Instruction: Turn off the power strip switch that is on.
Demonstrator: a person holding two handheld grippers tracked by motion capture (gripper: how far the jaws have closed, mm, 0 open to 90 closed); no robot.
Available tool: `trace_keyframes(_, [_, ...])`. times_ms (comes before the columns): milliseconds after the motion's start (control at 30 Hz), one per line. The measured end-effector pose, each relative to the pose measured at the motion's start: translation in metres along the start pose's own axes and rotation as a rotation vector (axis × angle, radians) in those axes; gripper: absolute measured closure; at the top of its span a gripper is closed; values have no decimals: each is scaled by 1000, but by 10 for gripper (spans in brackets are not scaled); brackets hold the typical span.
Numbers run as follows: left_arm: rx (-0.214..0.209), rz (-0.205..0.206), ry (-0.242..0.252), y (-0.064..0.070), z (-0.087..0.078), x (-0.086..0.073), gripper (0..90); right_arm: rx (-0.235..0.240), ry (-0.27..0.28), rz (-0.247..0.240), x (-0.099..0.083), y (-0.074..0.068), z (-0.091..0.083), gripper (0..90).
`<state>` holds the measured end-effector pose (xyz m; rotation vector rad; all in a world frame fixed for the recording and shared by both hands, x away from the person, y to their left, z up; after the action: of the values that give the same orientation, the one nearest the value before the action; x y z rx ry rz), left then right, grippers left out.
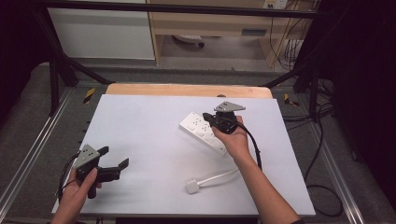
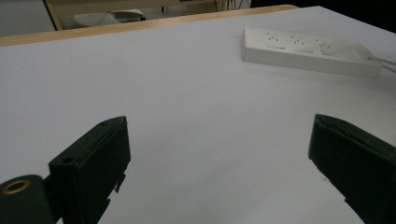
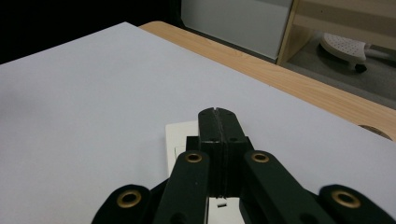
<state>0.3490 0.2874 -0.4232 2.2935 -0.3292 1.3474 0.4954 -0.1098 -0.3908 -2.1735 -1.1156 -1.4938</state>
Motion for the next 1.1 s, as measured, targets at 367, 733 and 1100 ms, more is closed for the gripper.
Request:
trace_keyframes(367, [11,8,-2,-1,0,0,55,12,-16,-6,-4,-1,2,900])
trace_keyframes(733, [7,22,2,1,0,1,52,3,-67,-9,-13,-3,5,900])
trace_keyframes(1100, [3,23,1,2,1,1,52,22,-105,-19,-18,-5,19,900])
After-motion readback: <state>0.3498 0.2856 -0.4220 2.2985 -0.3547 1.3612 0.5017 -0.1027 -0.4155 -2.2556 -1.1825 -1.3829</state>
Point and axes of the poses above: each handheld gripper's, and its own axes: z roughly forward along the jaws, x roughly out of its top, y roughly to its right, the point moved 2 cm from there along z, roughly forward along the jaws, and after that the axes turned 13 degrees about -z, right-handed, at the moved point
